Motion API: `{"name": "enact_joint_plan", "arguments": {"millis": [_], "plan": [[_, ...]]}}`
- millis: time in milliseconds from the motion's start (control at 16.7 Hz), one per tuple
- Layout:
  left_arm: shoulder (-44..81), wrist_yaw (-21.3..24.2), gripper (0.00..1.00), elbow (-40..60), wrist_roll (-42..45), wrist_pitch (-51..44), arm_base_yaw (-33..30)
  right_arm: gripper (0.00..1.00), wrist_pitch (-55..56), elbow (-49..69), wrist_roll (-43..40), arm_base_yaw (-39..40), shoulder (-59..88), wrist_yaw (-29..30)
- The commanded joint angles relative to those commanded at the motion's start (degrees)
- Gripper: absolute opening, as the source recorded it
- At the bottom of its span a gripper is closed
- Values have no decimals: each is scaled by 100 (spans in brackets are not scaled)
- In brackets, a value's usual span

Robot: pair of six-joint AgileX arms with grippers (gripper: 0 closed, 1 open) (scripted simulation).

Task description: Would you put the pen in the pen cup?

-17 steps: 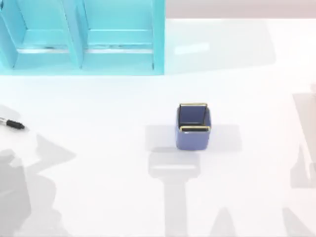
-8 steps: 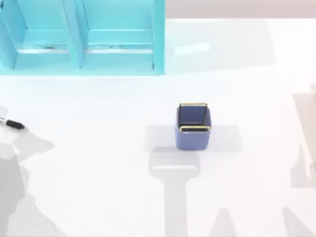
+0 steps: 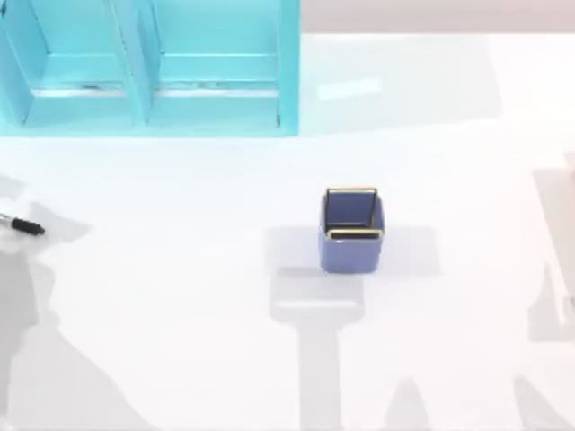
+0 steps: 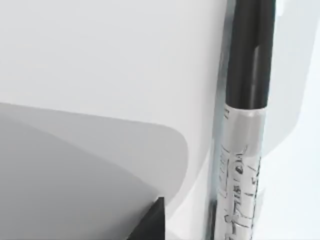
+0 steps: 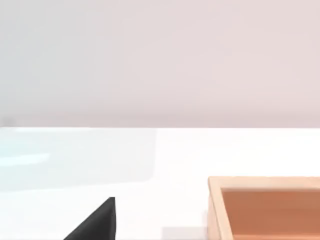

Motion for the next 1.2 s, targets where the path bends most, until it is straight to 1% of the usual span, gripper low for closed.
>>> {"name": "enact_joint_plan", "arguments": {"millis": [240, 540, 1200], "plan": [[802, -212, 100, 217, -357, 779, -387, 100, 0, 0, 0, 0, 0, 0], [867, -235, 100, 237, -391, 843, -427, 100, 0, 0, 0, 0, 0, 0], [867, -235, 17, 237, -391, 843, -427, 100, 0, 0, 0, 0, 0, 0]]}}
